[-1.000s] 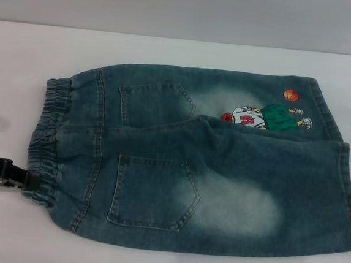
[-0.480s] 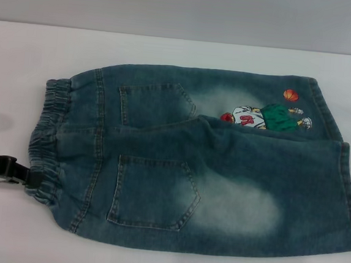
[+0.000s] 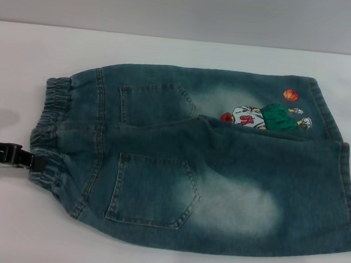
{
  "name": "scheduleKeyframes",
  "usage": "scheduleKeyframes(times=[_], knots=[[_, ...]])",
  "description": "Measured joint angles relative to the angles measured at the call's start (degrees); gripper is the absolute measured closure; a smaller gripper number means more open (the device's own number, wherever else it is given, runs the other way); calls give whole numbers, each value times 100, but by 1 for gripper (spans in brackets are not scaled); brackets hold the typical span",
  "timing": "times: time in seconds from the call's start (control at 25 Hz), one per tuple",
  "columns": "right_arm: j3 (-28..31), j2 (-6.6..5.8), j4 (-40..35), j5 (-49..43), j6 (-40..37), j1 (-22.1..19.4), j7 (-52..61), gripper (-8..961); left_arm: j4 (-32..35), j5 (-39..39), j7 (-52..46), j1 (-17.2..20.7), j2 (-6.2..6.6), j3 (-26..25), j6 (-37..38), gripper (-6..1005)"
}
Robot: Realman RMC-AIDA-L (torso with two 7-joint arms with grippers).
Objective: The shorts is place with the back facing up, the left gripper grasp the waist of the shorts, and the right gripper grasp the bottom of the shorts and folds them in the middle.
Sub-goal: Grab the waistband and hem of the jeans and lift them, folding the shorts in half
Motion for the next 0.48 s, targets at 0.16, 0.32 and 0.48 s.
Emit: scheduleKeyframes(times=[0.16, 0.32, 0.48], knots=[[1248, -207, -783, -2912, -1393, 422, 1588, 484, 61, -3, 73, -28, -21, -140, -36, 958], [1741, -243, -1154, -4520, -2202, 757, 2237, 484, 61, -5, 88, -39, -21, -184, -57, 958], [2080, -248, -1653, -6372, -2891, 1031, 2865, 484, 59, -18, 154, -80, -34, -286, -132, 958]])
